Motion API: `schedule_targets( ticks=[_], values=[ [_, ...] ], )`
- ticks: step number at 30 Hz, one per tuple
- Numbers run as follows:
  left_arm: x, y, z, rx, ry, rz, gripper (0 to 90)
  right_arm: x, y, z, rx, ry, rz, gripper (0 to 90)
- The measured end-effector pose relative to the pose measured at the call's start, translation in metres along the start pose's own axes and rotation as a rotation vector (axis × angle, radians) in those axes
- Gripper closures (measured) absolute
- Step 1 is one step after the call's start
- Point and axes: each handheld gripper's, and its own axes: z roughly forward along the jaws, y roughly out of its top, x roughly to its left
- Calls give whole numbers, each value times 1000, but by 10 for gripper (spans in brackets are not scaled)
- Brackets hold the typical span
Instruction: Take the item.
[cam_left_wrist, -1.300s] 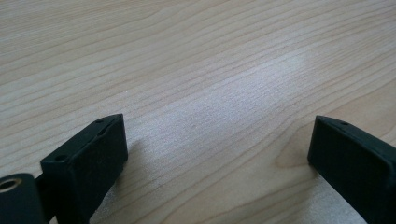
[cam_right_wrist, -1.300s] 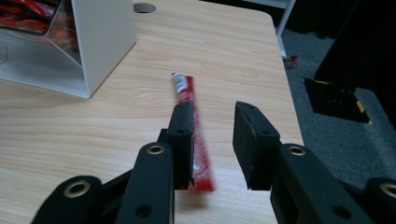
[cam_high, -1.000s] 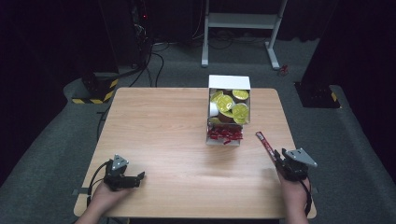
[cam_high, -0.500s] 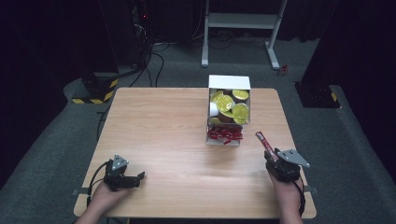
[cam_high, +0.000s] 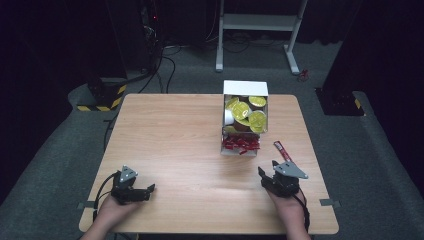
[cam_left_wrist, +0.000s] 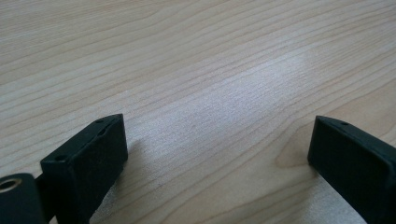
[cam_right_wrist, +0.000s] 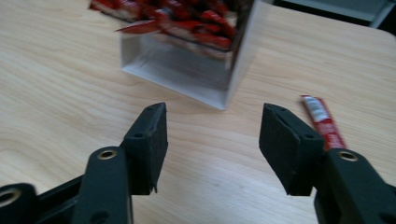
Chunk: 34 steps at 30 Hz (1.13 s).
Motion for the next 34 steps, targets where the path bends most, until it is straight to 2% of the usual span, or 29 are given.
schedule_targets(
  ticks=[7,11,13,15,16,18,34],
  values=[
    [0,0,0,0,0,0,50,25,-5,17,40,63,-51,340],
    [0,0,0,1,-2,-4,50,42,-11,30,84,104,-53,304],
    [0,0,0,1,-1,-4,50,51,-15,39,118,123,-55,268],
    [0,0,0,1,-2,-4,50,57,-19,49,184,135,-59,208],
    [0,0,0,1,0,0,50,58,-17,55,228,158,-52,176],
    [0,0,0,1,-1,-3,50,59,-17,56,236,151,-38,163],
    [-1,-1,-1,-2,2,-14,58,62,-15,59,237,135,-30,150]
  ],
)
